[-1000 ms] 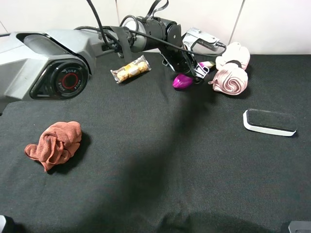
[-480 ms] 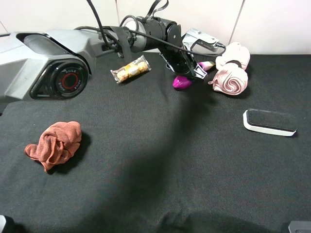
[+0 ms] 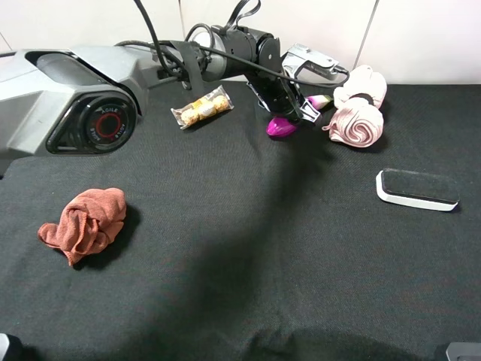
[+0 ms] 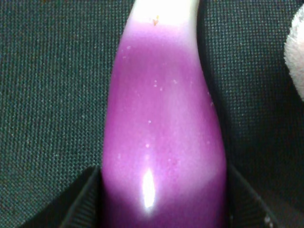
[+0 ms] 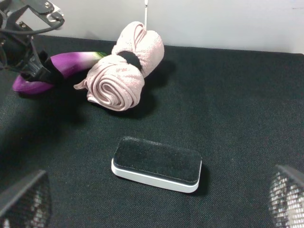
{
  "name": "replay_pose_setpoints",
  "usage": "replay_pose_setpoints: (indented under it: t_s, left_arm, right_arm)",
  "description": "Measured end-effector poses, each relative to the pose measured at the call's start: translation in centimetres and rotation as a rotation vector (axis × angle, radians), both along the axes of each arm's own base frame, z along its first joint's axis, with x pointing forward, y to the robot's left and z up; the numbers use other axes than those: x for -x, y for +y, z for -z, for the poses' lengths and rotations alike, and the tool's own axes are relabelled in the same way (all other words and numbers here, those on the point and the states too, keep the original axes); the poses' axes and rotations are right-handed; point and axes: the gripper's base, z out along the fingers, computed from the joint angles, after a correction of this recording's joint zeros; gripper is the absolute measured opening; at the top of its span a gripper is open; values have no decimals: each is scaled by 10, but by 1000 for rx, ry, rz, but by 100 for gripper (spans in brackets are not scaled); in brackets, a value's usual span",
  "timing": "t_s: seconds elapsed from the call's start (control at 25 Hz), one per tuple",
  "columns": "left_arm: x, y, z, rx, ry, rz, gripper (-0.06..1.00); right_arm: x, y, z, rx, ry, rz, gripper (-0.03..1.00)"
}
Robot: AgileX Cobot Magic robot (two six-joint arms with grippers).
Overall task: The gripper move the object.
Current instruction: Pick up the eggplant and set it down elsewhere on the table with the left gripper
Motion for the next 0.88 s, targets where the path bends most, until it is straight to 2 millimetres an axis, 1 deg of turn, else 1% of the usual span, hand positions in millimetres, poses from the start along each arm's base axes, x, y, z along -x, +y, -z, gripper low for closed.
replay_pose_setpoints:
  t_s: [0.16, 0.24, 0.56, 0.88]
  left_arm:
    - [0, 0, 0, 2, 2, -4, 60]
    - [-1, -1, -3, 8, 4, -10, 60]
    - [-3, -4, -37, 1, 23, -1, 60]
    - [-1, 3, -72, -70, 46, -23, 60]
  right_arm:
    - [0, 0, 0, 0, 0, 0, 69]
    - [0, 0, 0, 0, 0, 0, 69]
    - [0, 0, 0, 0, 0, 0, 69]
    - [0, 0, 0, 0, 0, 0, 69]
